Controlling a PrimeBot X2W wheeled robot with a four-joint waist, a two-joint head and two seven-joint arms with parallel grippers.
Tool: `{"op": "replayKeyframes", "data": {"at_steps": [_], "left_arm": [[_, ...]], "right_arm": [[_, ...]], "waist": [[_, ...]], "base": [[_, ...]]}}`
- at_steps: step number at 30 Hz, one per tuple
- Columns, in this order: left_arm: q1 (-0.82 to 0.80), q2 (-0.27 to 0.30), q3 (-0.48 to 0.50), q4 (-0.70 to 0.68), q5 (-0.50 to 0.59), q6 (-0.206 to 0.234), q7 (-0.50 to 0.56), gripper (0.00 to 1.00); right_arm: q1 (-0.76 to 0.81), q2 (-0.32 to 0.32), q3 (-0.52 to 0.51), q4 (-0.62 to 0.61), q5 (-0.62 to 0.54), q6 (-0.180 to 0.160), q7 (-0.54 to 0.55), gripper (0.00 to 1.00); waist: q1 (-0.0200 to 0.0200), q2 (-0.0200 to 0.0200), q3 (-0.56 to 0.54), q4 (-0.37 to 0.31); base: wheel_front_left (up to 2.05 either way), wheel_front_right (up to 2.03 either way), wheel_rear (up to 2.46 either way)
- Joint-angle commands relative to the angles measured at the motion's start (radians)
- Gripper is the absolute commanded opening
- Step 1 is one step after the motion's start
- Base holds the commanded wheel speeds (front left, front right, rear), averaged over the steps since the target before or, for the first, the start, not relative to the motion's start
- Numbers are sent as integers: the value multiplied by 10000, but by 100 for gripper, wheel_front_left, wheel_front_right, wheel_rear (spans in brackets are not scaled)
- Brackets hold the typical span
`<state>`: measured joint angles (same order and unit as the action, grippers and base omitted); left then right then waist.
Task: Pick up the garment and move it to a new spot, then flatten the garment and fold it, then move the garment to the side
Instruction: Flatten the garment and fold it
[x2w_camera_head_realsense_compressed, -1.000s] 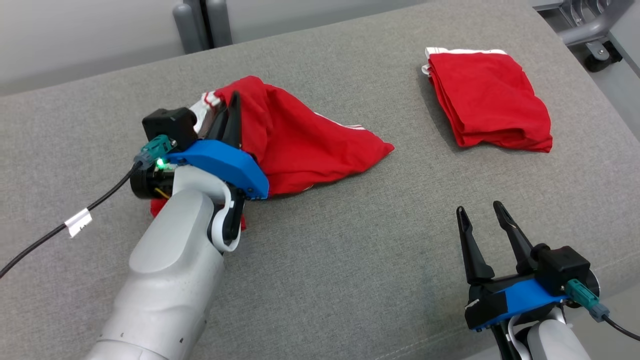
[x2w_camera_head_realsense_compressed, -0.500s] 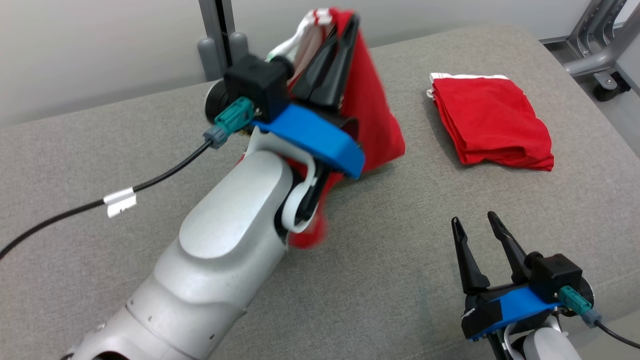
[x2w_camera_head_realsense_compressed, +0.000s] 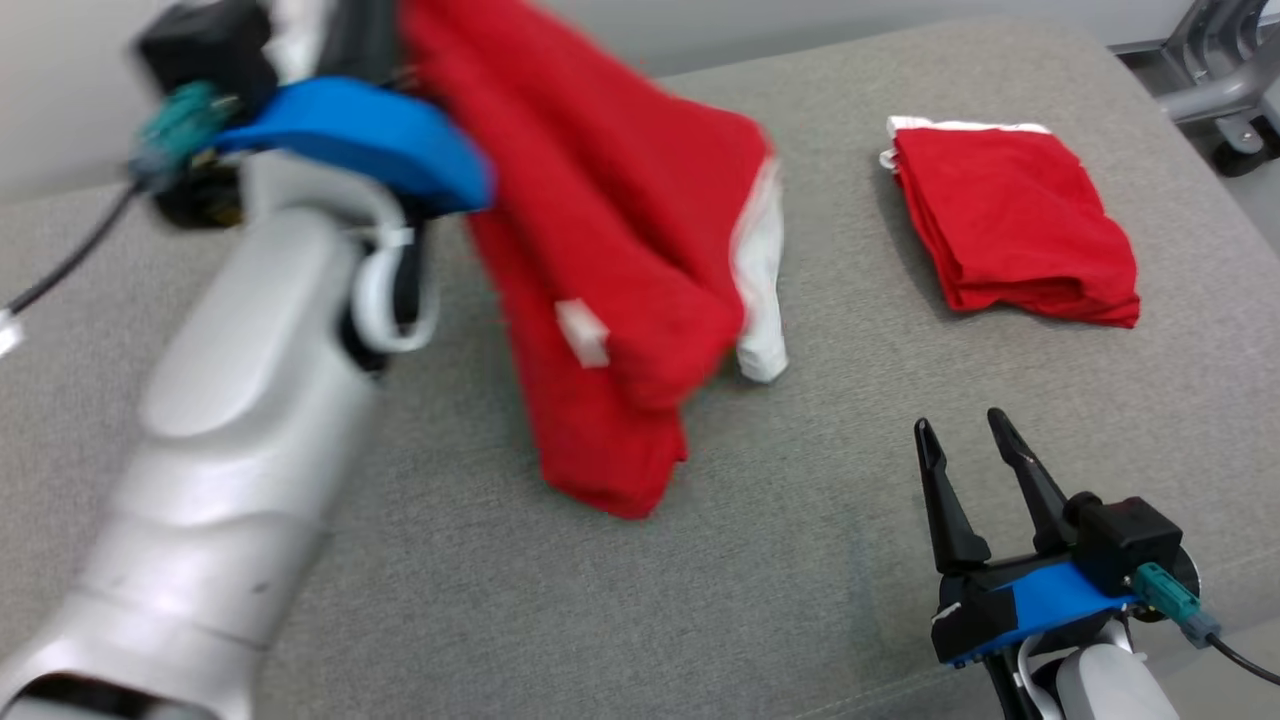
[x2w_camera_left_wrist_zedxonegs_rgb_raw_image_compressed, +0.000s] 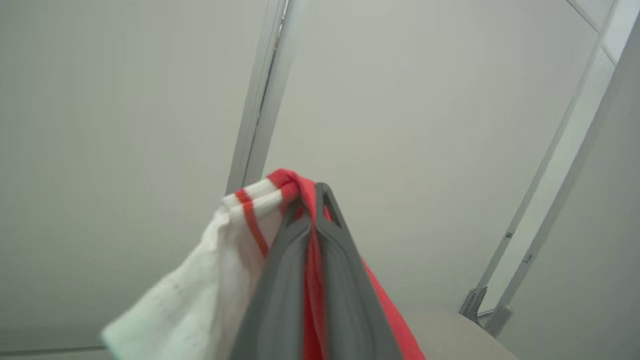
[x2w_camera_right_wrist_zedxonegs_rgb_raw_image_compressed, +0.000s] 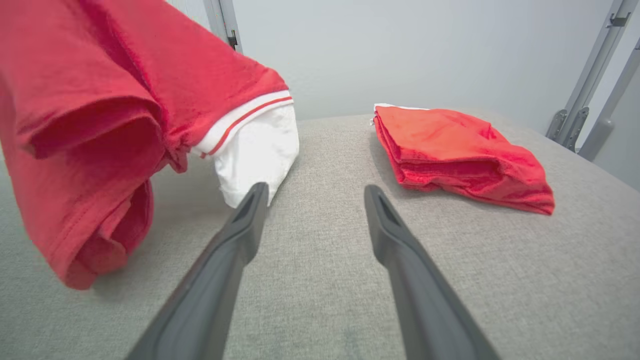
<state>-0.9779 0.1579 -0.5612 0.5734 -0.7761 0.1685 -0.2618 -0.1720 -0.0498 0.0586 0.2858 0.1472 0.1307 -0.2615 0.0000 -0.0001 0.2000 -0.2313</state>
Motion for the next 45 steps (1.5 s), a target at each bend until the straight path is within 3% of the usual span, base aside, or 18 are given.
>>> {"op": "replayKeyframes", "data": {"at_steps": [1, 5, 10, 18, 24, 25, 26, 27, 39, 45], "left_arm": [[384, 384, 363, 322, -43, 73, -43, 0], [1271, 1075, 1481, 964, -130, 176, -45, 0], [2540, 1440, 2950, 1307, -37, 241, -46, 0], [4090, 1042, 4455, 1317, 648, 80, -46, 0], [4424, 669, 4925, 1575, 1174, -218, -45, 0], [4436, 623, 4986, 1548, 1307, -297, -45, 21], [4444, 600, 5037, 1472, 1470, -361, -47, 49], [4478, 560, 5075, 1395, 1635, -417, -45, 100], [6092, -258, 5484, -116, 3284, -1313, -46, 100], [7237, -711, 5397, -1125, 3853, -1550, -38, 100]], "right_arm": [[-107, -14, -43, -56, 73, 1, -54, 100], [-179, -12, -109, -63, 67, 3, -54, 100], [-333, -14, -64, -136, 39, 1, -54, 100], [-402, -14, -49, -94, -48, 3, -54, 100], [-446, -14, 53, -44, -75, 1, -54, 100], [-439, -15, 62, -32, -71, 1, -54, 100], [-425, -15, 73, -17, -74, 1, -54, 100], [-405, -15, 74, -2, -87, 3, -54, 100], [-74, -12, 90, 131, -126, 1, -54, 100], [-325, -12, 1054, 599, 191, 3, 30, 100]], "waist": [[0, 1, 209, 168], [0, 1, 416, 390], [0, 1, 630, 599], [0, 1, 714, 862], [0, 1, 655, 930], [0, 1, 634, 941], [0, 1, 601, 955], [0, 1, 557, 973], [0, 1, -394, 1556], [0, 1, -723, 2151]], "base": [[0, 0, 0], [0, 0, 0], [0, 0, 0], [0, 0, 0], [0, 0, 0], [0, 0, 0], [0, 0, 0], [0, 0, 0], [0, 0, 0], [0, 0, 0]]}}
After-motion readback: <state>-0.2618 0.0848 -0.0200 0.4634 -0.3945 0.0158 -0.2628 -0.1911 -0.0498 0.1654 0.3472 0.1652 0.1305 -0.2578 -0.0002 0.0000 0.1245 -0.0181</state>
